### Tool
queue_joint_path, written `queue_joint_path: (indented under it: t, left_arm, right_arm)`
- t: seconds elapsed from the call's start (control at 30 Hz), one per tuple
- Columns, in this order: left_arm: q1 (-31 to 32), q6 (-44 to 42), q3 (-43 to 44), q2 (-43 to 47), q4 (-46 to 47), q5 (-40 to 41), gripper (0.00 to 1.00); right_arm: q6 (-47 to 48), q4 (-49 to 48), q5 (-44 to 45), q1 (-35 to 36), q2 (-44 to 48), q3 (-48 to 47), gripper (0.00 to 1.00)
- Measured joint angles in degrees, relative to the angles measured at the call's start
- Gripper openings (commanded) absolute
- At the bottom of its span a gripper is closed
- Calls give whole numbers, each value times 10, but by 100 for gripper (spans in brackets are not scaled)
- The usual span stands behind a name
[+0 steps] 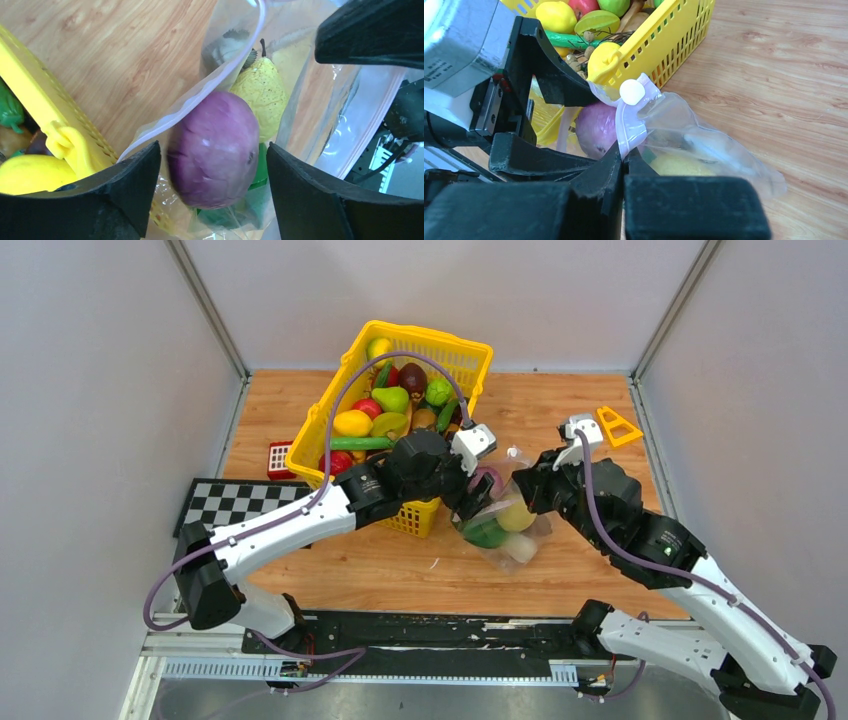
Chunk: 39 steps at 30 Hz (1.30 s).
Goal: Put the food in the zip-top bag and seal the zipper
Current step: Place the fake vegetable in the zipper food storage bag, then pick up the fake fruit from the bin.
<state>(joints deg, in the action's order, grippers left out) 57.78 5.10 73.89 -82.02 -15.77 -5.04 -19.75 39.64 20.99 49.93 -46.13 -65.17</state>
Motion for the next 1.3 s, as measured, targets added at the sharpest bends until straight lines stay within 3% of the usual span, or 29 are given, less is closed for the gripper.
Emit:
queue_joint_path:
  t: [0.17, 0.57, 0.97, 1.1, 1.3]
  left_arm:
    - [0, 6, 1, 2, 8, -8, 99]
    - [0, -3, -27, 107, 32, -10, 100]
    - [-43, 7, -92, 188, 28, 245, 100]
    - [-83, 52, -111, 201, 22, 339, 100]
    - [-180, 158, -114, 189, -3, 405, 100]
  right_arm:
    - [-2, 1, 11, 0, 8, 5, 0]
    - [-6, -4, 28, 0, 4, 14, 0]
    - [-5, -10, 27, 0, 4, 16, 0]
    - [-5, -10, 27, 0, 4, 16, 0]
    - [-5, -14, 24, 0, 1, 16, 0]
